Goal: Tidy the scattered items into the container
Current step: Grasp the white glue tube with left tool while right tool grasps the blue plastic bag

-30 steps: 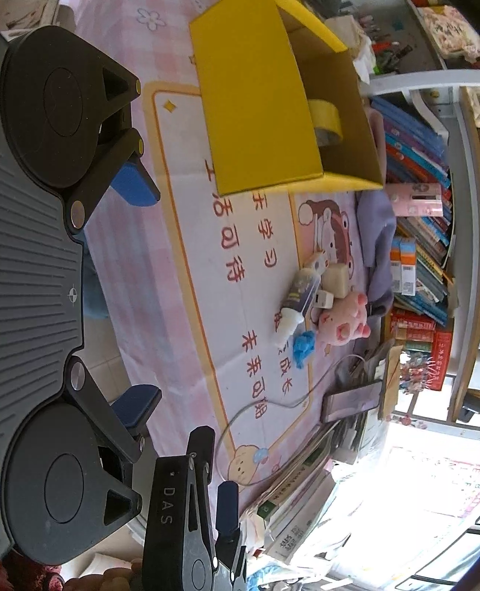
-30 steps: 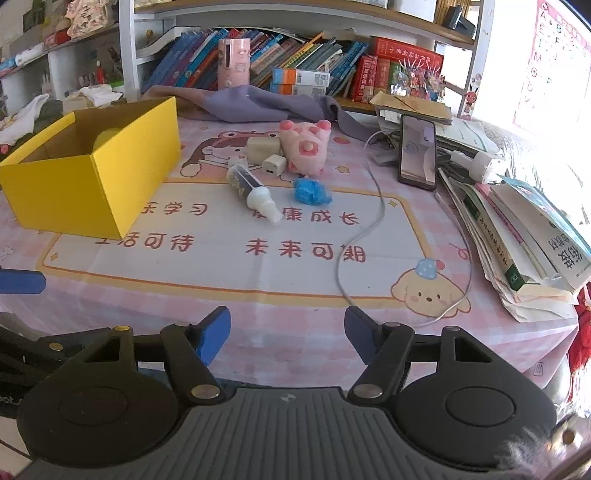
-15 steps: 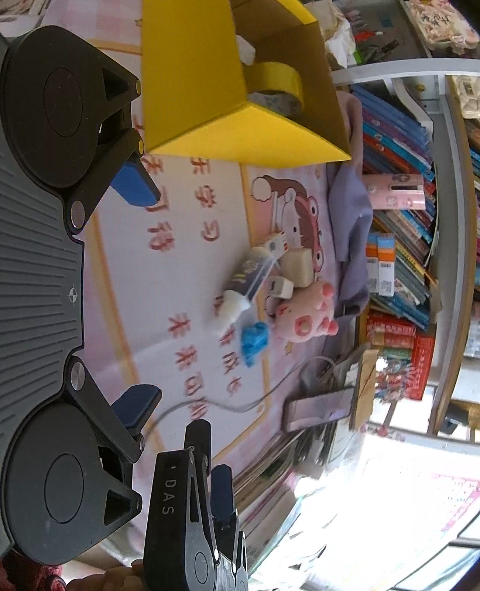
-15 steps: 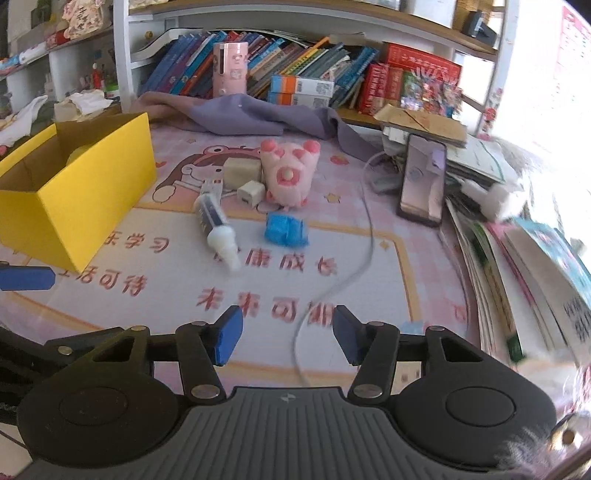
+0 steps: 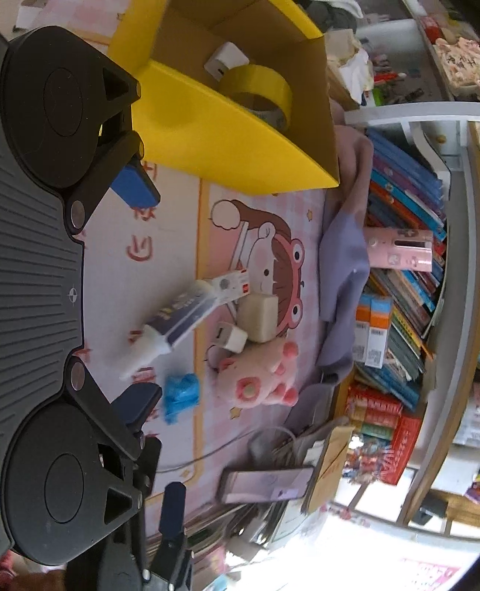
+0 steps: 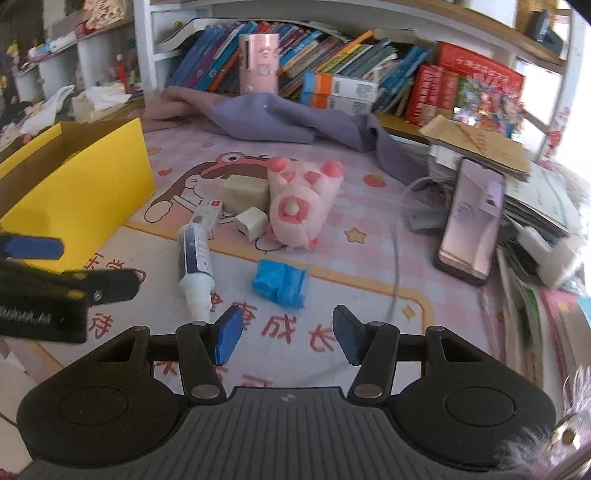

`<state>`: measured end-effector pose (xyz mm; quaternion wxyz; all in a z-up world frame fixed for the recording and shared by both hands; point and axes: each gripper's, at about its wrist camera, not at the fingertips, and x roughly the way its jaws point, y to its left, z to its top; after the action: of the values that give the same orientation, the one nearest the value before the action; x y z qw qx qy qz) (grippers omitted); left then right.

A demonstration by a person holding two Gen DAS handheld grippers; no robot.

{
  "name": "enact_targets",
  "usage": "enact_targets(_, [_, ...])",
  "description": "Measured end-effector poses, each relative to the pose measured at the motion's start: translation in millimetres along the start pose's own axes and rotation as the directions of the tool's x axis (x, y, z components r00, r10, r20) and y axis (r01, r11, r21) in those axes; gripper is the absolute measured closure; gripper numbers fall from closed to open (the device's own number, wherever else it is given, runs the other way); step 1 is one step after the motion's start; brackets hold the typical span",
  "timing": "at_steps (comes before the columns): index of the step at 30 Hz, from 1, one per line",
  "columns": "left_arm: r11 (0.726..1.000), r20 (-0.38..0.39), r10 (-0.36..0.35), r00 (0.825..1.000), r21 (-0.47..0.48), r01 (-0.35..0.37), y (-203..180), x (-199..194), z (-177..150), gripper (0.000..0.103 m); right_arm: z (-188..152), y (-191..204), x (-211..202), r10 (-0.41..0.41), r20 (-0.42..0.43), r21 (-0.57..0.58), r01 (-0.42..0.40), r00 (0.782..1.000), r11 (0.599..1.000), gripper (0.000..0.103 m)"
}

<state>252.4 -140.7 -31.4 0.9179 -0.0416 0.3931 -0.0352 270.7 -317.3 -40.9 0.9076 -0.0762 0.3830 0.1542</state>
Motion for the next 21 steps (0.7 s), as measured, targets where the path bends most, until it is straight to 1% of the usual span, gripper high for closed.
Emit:
enact_targets(3, [1.000, -0.012, 0.021, 1.000, -0.009, -0.021, -5.5, 15.5, 9.4, 0.011, 6.6, -3.6, 16.3, 0.019, -0.006, -0.021, -0.020, 1.000, 1.000, 0.051])
enact_targets(5, [0.999, -0.026, 0.033, 0.999, -0.022, -0.034, -8.0, 26.1, 15.4, 0.013, 10.1, -5.6, 29.2, 0.033, -0.017, -0.033, -0.034, 0.999, 0.999, 0.051])
enact_targets(7, [0.998, -0.041, 0.040, 0.998, -0.041, -0.041, -9.6, 35.6, 20.3, 0.020, 11.8, -6.9, 41.1, 0.047, -0.034, -0.043, -0.049, 0.998, 0.998, 0.051])
enact_targets(8, [0.998, -0.048, 0.041, 0.998, -0.046, -0.044, -10.8, 39.7, 22.3, 0.022, 12.9, -7.3, 46.9, 0.054, -0.038, -0.049, -0.055, 0.998, 0.997, 0.051])
enact_targets(15, [0.997, -0.100, 0.052, 0.994, -0.050, -0.057, -20.7, 69.7, 32.8, 0.031, 19.3, -7.8, 74.4, 0.080, -0.066, -0.080, -0.085, 0.995, 0.993, 0.049])
enact_targets(17, [0.996, -0.125, 0.059, 0.990, -0.060, -0.067, -21.8, 78.0, 32.8, 0.032, 20.2, -9.3, 81.4, 0.084, -0.078, -0.082, -0.091, 0.993, 0.993, 0.047])
enact_targets(20, [0.995, -0.162, 0.064, 0.985, -0.070, -0.076, -23.0, 88.6, 30.7, 0.041, 21.6, -10.0, 90.7, 0.091, -0.093, -0.087, -0.099, 0.991, 0.991, 0.046])
enact_targets(21, [0.994, -0.174, 0.068, 0.982, -0.069, -0.081, -22.8, 92.1, 30.0, 0.046, 21.7, -10.0, 93.0, 0.093, -0.099, -0.088, -0.102, 0.991, 0.991, 0.046])
